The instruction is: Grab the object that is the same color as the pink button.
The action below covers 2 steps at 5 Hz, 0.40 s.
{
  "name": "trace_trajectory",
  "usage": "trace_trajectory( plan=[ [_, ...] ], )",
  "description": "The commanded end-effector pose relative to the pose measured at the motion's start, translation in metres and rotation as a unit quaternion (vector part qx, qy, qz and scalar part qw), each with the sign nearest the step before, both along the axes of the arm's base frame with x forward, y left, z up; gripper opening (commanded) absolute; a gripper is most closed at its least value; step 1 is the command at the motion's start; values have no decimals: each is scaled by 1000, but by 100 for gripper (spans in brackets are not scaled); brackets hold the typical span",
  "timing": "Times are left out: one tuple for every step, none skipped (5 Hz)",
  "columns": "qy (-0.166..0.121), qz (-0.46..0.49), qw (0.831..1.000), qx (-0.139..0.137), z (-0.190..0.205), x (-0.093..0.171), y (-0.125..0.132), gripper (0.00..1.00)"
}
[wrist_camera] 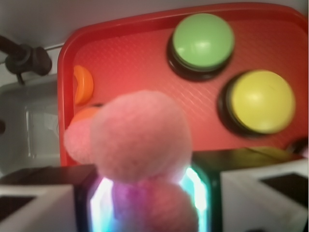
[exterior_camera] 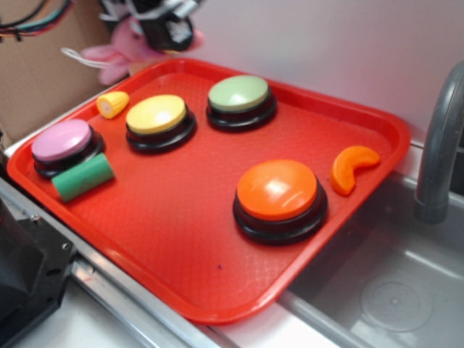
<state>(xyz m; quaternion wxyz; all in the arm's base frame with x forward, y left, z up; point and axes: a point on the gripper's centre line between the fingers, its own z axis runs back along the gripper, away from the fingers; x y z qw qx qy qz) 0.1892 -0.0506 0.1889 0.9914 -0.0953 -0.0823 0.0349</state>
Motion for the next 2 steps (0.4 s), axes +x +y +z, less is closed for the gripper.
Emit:
trace_trajectory(
  plan=[
    [-7,101,994,49,15,-41,16,0],
    [0,149,986,80,15,-47,21,0]
  ],
)
